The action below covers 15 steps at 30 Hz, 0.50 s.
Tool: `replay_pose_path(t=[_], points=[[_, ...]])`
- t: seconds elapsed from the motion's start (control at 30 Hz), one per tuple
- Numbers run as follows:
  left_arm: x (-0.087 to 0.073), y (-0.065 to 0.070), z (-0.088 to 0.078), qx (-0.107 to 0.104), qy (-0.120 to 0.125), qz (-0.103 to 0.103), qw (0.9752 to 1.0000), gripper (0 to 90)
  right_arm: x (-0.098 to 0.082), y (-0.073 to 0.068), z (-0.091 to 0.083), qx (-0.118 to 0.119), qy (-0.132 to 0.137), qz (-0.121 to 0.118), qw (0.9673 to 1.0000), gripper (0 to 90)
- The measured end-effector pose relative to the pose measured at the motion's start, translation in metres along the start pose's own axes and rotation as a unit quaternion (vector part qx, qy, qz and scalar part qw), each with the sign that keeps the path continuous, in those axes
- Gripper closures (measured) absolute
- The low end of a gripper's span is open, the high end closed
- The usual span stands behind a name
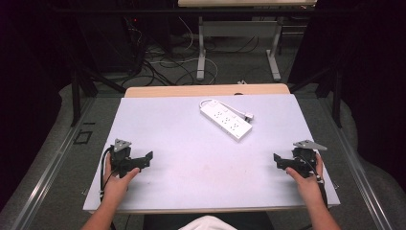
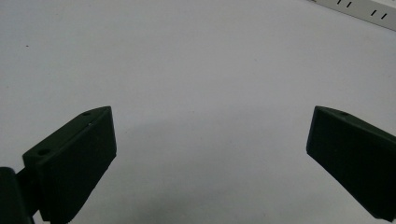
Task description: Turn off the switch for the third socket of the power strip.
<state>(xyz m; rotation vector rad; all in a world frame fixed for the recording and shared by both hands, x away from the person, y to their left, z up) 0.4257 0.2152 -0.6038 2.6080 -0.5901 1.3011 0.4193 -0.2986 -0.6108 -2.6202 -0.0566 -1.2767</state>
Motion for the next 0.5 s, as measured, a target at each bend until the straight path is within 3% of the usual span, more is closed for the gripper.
replay_pose_path(t=[0.5], points=[[0.0010,-0.0002,0.0005,-0.001,0.001,0.001,1.0000,1.6,-0.0025,0.0045,0.0005,-0.006,-0.008,0.010,0.9999,5.4]])
Point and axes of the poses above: each handheld gripper's, and its own axes: z roughly forward along the jaws, x roughly out of its top, y roughly to its right, the point moved 10 cm from there along z, roughly forward along the jaws, and after that the axes turned 10 degrees about z, right-handed, at the moved point
